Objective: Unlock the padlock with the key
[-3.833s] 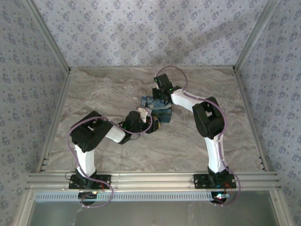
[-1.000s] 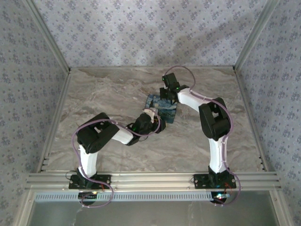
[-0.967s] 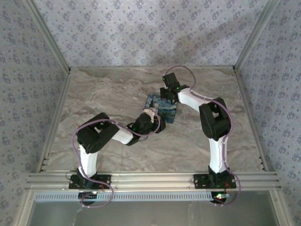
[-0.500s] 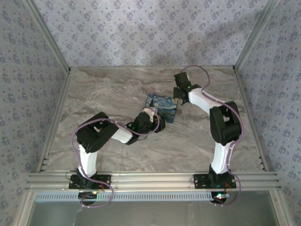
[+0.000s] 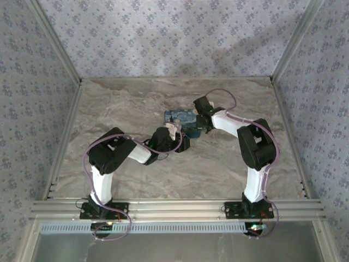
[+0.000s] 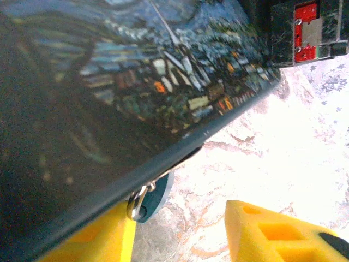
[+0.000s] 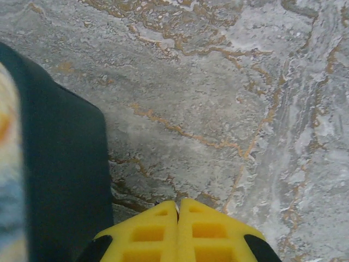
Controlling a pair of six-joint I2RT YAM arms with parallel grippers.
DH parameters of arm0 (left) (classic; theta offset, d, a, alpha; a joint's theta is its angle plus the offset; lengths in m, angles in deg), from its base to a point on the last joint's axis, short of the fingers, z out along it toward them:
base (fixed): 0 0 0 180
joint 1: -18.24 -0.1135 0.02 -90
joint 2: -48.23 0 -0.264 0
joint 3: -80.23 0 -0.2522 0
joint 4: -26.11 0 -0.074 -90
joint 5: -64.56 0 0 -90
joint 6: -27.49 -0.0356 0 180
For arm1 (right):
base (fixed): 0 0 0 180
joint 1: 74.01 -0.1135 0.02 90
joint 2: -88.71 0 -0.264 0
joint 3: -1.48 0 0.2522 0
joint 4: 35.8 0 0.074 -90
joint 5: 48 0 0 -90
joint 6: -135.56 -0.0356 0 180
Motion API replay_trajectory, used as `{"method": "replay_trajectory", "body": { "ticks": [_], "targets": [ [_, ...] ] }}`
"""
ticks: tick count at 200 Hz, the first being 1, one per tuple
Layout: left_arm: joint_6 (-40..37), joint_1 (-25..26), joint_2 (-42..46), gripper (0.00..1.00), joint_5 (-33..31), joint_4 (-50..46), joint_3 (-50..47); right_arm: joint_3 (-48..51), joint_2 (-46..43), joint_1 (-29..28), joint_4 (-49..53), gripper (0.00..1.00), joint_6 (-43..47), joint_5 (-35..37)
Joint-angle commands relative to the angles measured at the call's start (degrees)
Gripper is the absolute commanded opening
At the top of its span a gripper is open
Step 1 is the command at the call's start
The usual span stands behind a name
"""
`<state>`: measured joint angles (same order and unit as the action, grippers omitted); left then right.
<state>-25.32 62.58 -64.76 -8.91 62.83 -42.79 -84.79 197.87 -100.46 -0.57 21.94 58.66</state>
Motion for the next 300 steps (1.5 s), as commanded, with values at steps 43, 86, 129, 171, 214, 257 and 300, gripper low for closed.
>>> {"method": "replay_trajectory", "body": {
  "ticks": [43,86,129,171,214,257,300],
  "targets": [
    [2.7,0.0,-1.7,0.58,-1.9,5.2,-1.8,-0.1,0.5,-0.8,-0.8,0.0,-2.2,-1.5],
    [4.4,0.3,-1.7,0.63,-9.4,5.6,-3.0,0.8,0.4,-1.8,-1.7,0.0,-2.4,-1.9],
    [5.0,0.8,-3.6,0.62,-10.0,10.1,-2.5,0.6,0.4,-2.1,-1.7,0.0,-2.1,-1.9],
    [7.2,0.6,-6.4,0.48,-8.3,15.1,-1.9,0.6,0.3,-2.1,-1.7,0.0,-2.0,-2.3],
    [8.5,0.2,-7.2,0.43,-11.5,14.3,-2.2,0.8,-0.1,-2.2,-1.5,0.0,-2.0,-2.3],
    [8.7,-0.6,-6.1,0.28,-9.5,12.5,-2.9,0.8,-0.5,-2.0,-1.4,0.0,-2.0,-2.5],
    [7.3,-0.8,-4.0,0.15,-7.3,8.7,-4.2,1.0,-1.1,-1.3,-1.6,0.0,-1.9,-3.1]
  ]
}}
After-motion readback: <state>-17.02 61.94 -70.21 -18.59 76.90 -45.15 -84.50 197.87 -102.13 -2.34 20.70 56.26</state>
